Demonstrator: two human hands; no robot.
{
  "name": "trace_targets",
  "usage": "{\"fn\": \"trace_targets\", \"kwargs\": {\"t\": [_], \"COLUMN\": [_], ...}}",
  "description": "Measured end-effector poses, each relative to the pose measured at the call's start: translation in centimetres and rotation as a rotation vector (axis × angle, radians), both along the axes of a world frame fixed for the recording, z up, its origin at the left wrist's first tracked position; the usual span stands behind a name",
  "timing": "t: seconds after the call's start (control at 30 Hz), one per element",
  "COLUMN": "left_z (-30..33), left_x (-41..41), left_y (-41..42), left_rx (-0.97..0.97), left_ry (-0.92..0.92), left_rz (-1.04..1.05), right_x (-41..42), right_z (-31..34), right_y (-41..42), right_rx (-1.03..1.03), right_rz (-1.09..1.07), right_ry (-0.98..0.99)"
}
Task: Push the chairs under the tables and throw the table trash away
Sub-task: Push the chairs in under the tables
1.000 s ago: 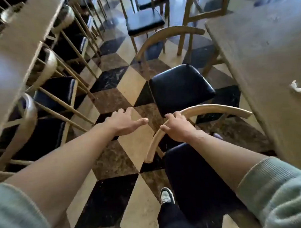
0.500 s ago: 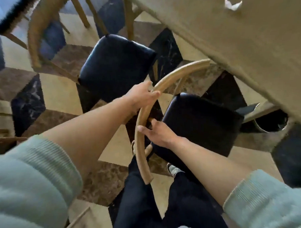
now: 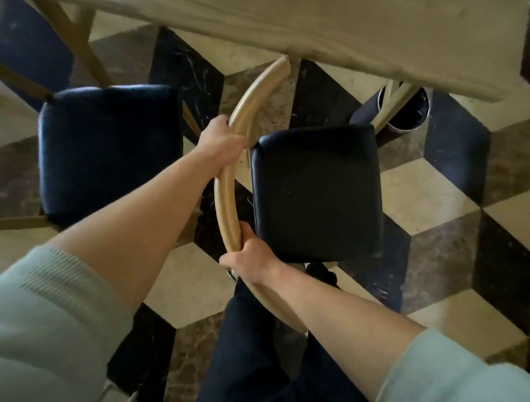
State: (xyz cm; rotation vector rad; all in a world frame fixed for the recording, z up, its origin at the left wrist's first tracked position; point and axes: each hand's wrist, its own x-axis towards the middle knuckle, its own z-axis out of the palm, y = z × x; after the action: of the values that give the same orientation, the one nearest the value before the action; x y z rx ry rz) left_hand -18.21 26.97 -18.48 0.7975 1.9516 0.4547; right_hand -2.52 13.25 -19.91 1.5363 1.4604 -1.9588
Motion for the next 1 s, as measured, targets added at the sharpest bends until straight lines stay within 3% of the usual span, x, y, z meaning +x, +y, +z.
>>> {"fn": "trace_targets", "kwargs": {"t": [0.33,0.57,0.8,1.0], "left_z": [-0.2,-0.1,0.3,0.3], "left_x": [-5.5,-7.8,-5.5,0.2], "left_y": [-3.5,-5.3,-2.3,0.6], "left_rx": [-0.043,-0.115,-0.168,-0.168], "left_ry": [-0.015,-0.089,-0.267,-0.403], "left_rz": [0.135,0.406,0.537,0.514], "right_x": [-1.5,0.5,5.5,12.3], "right_z": [0.5,0.7,0.8,2.5], "right_y": [0.6,4.8,13.7,20.4], "right_rx": [0.007,0.039,0.282,0.51], "right_rz": [0.207,0.366,0.651,0.747], "right_ry": [-0.052,0.004,-0.162,-0.279]}}
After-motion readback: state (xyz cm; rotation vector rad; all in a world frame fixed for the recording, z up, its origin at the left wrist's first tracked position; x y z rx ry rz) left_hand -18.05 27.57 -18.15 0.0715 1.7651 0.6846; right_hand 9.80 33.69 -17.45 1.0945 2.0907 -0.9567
